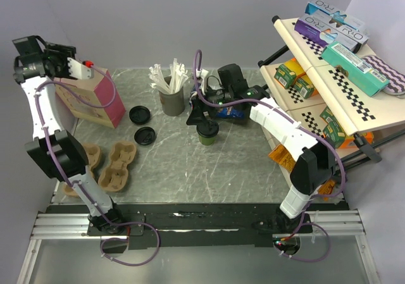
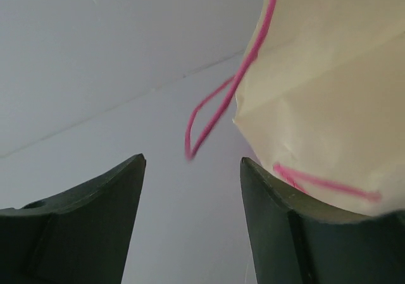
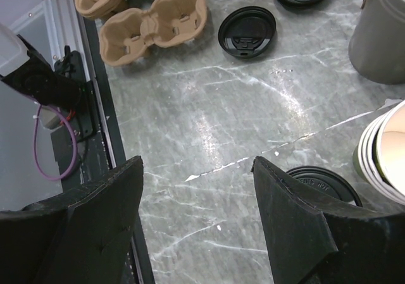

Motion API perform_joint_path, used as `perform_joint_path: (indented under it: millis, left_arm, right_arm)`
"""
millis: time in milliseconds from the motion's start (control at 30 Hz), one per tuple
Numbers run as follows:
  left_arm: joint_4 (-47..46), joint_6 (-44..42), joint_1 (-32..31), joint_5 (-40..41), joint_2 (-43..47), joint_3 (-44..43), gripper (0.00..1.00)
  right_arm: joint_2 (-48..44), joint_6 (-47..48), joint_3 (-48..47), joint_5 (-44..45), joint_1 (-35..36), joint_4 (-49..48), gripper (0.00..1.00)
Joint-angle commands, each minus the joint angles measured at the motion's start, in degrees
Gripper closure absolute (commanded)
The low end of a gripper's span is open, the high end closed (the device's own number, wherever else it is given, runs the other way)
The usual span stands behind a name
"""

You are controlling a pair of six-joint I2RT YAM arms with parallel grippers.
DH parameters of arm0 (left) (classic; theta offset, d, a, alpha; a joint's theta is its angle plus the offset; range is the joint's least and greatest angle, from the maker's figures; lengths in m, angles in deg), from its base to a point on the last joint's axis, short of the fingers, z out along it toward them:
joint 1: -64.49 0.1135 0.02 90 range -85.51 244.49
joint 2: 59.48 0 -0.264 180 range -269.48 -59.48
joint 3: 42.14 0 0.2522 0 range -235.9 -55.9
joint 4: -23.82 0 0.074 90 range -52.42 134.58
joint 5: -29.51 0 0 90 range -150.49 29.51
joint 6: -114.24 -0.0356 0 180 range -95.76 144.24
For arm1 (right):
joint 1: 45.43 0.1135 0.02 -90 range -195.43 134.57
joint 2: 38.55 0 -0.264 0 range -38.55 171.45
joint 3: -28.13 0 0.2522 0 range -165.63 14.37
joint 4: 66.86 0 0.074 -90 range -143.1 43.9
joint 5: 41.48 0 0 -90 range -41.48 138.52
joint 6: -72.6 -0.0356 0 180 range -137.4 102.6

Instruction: Pack the takeout coffee

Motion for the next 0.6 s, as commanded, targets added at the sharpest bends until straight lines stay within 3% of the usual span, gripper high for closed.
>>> perform_joint_path:
  millis: [0,133,167,233,267,300,567]
  left_arm:
    - [-13.84,-1.54,-2.2,-1.85,-0.27,7.26,0.33]
    - [-22.46,0.04,-3.96,-0.1,-2.46,7.97,0.43]
    - [-24.13,1.09,-4.31,0.35,-2.73,8.41,0.54]
    - [-26.6,3.46,-5.1,1.14,-2.21,9.11,0.69]
    - [-28.35,4.34,-5.28,1.49,-1.25,10.07,0.88]
    - [-29.41,4.96,-5.37,1.75,-0.45,10.87,0.99]
    - [-31.97,12.25,-4.58,5.53,11.66,18.16,0.99]
  right_arm:
    - [0.74,-0.55,-2.3,-0.48,-0.3,-0.97,0.23]
    - [0.74,-0.11,-2.12,0.22,-0.39,-0.79,0.23]
    - [0.74,0.16,-2.12,0.57,-0.39,-0.71,0.23]
    - [0.22,0.59,-1.77,0.84,-0.3,-0.53,0.23]
    - [0.13,0.68,-1.6,1.27,-0.47,-0.62,0.23]
    - [-0.05,0.86,-1.16,1.37,-0.47,-0.44,0.23]
    - [-1.02,1.65,-0.45,1.54,-0.56,-0.35,0.23]
